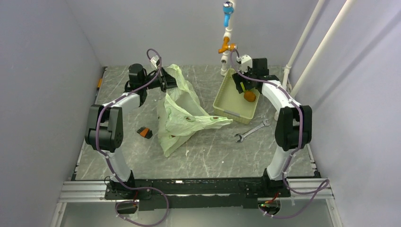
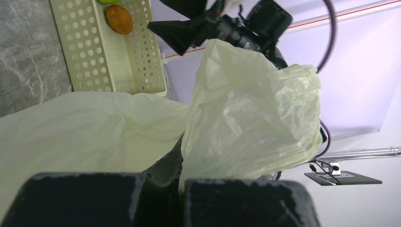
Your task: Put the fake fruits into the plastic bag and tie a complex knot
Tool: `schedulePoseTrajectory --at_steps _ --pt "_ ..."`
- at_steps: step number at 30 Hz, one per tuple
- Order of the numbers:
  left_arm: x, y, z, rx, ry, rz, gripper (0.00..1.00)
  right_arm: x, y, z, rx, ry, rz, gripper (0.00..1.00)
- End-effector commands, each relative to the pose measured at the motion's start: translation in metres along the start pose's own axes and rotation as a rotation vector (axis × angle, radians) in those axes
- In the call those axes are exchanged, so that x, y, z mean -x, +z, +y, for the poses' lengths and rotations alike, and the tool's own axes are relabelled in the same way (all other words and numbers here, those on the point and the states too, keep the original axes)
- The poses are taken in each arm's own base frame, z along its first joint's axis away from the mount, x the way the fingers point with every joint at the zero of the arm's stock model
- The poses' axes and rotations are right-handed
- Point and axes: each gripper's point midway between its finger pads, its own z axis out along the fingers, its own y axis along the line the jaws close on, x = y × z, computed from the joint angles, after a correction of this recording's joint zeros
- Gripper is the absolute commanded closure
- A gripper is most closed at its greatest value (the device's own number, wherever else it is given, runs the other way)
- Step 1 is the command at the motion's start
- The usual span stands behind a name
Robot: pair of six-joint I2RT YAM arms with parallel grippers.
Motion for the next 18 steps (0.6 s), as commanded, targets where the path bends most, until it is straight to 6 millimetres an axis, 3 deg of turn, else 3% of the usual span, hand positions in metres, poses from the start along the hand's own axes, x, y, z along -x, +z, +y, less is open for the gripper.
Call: schedulePoseTrajectory --at_steps 1,6,18 --pt "0.007 0.003 -0.016 -0.027 0.087 0.009 1.0 0.01 0.022 -0.03 -0.106 -0.034 -0.018 0.15" --pt "0.005 0.002 -0.013 -0.014 0.092 0.011 1.0 -0.005 0.05 -0.042 -0.132 -0.011 0.016 0.03" --pt "0.004 0.001 -0.01 -0.002 0.096 0.013 1.0 -0.034 0.095 -0.058 -0.177 -0.003 0.073 0.02"
